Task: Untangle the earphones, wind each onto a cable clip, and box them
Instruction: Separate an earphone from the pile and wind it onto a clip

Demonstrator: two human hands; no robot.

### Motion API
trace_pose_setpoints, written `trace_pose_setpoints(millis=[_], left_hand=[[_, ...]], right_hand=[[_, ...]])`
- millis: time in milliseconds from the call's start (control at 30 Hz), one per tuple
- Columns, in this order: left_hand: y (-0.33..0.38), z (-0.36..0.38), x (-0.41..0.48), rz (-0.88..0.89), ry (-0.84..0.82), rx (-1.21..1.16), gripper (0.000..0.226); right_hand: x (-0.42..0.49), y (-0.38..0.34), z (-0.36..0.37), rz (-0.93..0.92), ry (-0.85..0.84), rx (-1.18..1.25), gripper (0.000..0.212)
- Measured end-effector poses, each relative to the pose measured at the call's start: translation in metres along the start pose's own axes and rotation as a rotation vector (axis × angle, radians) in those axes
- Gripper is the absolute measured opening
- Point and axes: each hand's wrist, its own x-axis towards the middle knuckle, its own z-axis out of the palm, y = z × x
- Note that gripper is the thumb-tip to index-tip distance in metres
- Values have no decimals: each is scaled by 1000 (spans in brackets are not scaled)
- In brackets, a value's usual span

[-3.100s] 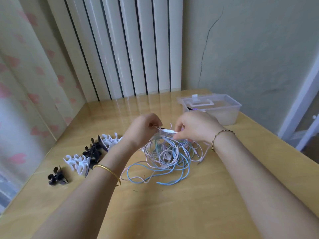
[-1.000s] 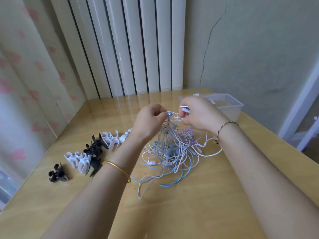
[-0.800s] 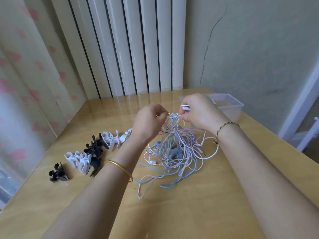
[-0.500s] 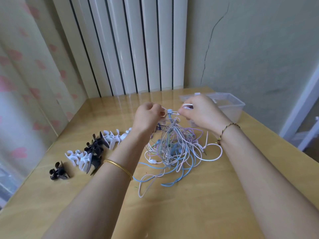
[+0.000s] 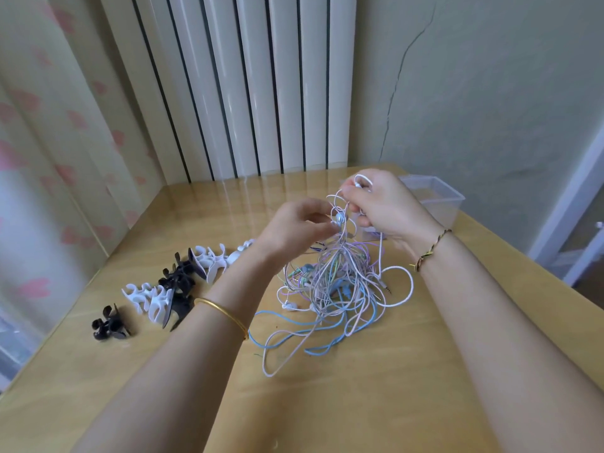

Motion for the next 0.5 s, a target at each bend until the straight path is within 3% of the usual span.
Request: trace_pose_setpoints(millis=[167,500], left_hand=[[0,0,2,13,4,-98,2],[2,-7,1,-170,-38,-340,25]], right_hand=[[0,5,-4,5,34,-6,27],[3,29,0,21,98,-234,19]])
